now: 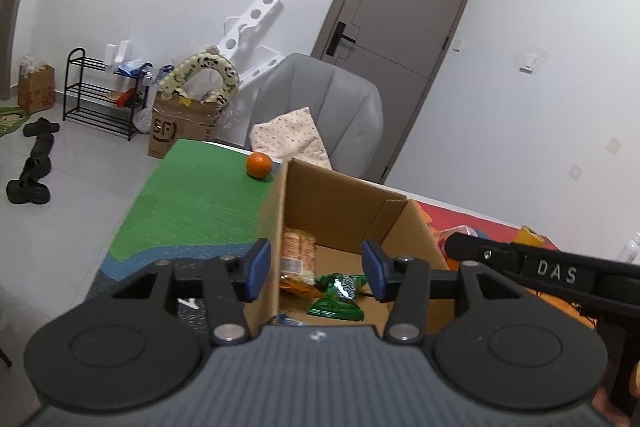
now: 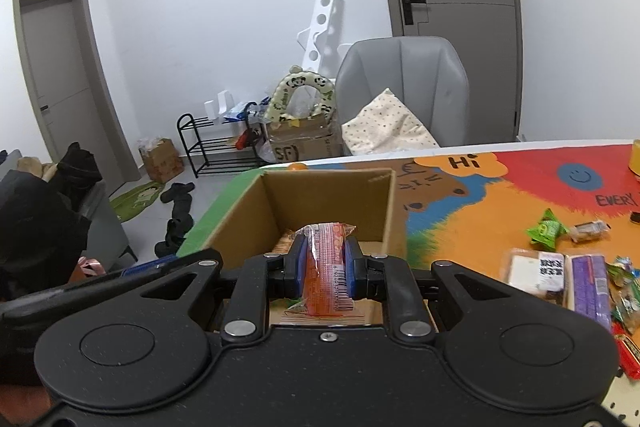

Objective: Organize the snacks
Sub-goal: 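Carry the blue packet and orange stick snack over the cardboard box, then open both grippers to drop the snacks into the box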

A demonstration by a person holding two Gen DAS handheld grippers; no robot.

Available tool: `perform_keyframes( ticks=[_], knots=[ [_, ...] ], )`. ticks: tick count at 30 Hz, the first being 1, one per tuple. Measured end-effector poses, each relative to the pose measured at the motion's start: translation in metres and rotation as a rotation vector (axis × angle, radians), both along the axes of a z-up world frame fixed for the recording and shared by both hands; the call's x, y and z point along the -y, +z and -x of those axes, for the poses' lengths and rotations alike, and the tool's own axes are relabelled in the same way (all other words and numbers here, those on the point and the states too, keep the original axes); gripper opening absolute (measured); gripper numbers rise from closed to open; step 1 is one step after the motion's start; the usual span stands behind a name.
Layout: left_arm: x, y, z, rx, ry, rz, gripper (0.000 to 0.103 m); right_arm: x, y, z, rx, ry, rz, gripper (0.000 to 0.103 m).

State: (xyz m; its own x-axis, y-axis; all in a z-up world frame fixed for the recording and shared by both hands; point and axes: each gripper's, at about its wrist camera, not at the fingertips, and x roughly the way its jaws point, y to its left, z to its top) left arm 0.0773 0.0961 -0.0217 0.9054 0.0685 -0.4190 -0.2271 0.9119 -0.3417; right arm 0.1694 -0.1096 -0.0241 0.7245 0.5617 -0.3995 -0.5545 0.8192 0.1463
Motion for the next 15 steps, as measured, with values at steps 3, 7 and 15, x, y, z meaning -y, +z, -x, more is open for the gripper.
perform_keyframes(
  ticks=[3,7,15],
  knots=[
    [-0.002,0.004,0.007,0.004,0.019,-0.001,0.057,0.002,0.003,0.003,0.018,-0.009,-0.019,0.028],
    [0.0,0.006,0.009,-0.012,0.026,-0.008,0.066,0.012,0.001,0.005,0.02,-0.039,-0.017,0.044],
    [0.021,0.015,0.009,-0.008,0.005,-0.071,0.09,0.047,-0.006,0.01,0.026,-0.129,-0.03,0.088]
  ],
)
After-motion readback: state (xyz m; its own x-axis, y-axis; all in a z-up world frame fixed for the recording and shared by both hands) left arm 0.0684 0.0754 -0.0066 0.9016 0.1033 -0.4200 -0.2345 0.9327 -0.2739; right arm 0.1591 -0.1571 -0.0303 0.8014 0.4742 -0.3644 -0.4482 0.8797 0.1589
